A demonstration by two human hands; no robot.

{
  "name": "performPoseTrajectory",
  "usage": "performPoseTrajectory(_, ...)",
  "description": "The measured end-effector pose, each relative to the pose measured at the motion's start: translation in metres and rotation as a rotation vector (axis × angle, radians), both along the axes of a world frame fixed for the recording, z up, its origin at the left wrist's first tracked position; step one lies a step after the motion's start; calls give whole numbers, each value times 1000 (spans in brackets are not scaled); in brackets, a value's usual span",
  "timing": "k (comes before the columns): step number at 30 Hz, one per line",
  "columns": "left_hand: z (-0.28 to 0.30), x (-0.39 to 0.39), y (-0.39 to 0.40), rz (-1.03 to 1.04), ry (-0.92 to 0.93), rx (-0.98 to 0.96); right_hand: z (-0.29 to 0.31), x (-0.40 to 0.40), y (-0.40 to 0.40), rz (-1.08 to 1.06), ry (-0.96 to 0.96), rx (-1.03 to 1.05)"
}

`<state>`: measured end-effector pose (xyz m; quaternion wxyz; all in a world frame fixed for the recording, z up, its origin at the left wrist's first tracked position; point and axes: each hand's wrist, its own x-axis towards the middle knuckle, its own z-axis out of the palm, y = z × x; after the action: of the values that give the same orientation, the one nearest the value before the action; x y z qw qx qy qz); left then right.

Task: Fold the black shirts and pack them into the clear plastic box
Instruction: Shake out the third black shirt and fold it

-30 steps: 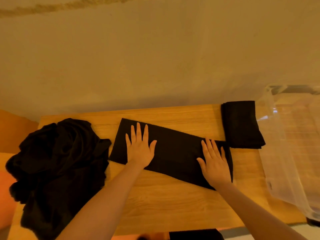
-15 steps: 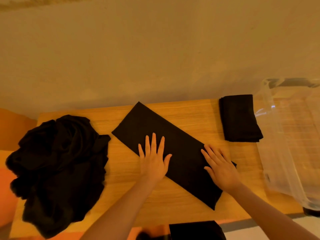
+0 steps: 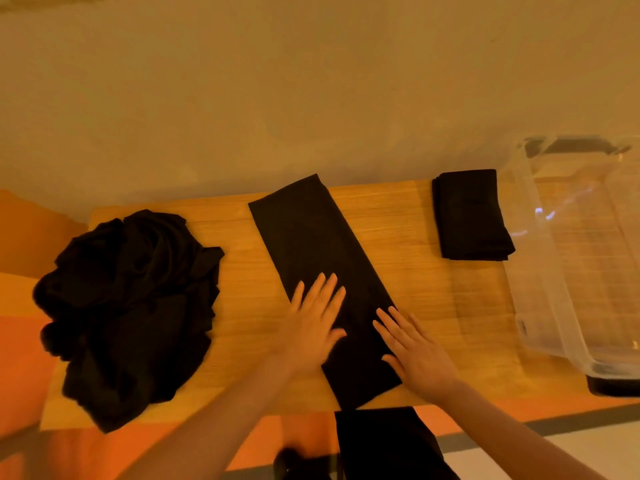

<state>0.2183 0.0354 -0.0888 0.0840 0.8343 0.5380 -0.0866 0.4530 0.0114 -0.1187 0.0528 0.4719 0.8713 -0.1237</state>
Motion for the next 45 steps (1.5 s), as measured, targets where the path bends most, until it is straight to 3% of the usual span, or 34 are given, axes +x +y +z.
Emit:
performPoseTrajectory(4,-15,16,-69,47,-40,-136,-8,5,-25,-26,-4,-19)
performPoseTrajectory(12,-6,-12,-89,6,-9,-105,-2,4,-77,53,-16,14)
performPoseTrajectory(17,-13,14,-130,-211,-63,-49,-4,5,-93,112,-72,-10)
performPoseTrajectory(21,-19,23,-141,-230,-66,-1,-2,-1,-95,71,-95,-24)
performPoseTrajectory(29,-8,14,-127,-296,-142,-62,12,-4,-89,112,-74,211)
performPoseTrajectory(34,-1,4,-120,-127,-282,-174,17,1,-80,117,-5,165)
performPoseTrajectory(38,5,-2,-115,183,-504,-323,33,-3,-67,48,131,56)
performPoseTrajectory(42,25,-4,-103,492,-790,-436,64,-14,-44,-338,342,-348)
performPoseTrajectory(45,41,-13,-91,545,-811,-509,85,-18,-28,-428,464,-549)
